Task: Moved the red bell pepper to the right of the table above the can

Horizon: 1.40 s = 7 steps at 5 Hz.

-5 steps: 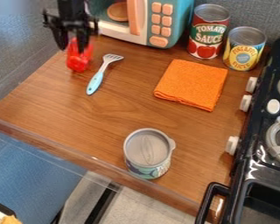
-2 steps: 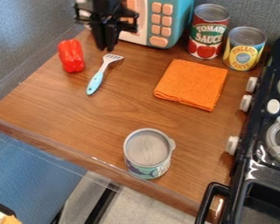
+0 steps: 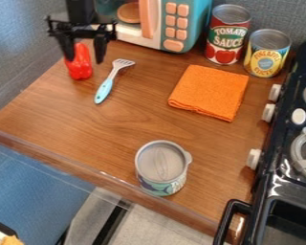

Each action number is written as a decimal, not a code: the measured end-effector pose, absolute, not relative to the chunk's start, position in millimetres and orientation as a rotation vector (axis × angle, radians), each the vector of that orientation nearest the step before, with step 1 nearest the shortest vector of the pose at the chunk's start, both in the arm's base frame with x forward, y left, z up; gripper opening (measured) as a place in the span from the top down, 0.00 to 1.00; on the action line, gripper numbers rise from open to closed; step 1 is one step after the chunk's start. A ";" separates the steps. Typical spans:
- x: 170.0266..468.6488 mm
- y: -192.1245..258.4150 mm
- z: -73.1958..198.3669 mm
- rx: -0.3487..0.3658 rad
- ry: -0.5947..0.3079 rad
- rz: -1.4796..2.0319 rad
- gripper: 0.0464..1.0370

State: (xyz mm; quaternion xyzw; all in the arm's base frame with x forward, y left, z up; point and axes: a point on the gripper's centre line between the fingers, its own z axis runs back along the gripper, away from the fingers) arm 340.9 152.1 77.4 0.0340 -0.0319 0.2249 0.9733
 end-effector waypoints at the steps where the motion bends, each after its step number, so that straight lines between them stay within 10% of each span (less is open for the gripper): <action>1: 345.9 164.1 70.8 0.084 -0.055 0.500 0.03; 4: 355.4 199.6 38.2 0.134 0.019 0.631 0.04; 7: 361.7 195.0 38.1 0.141 -0.001 0.611 0.25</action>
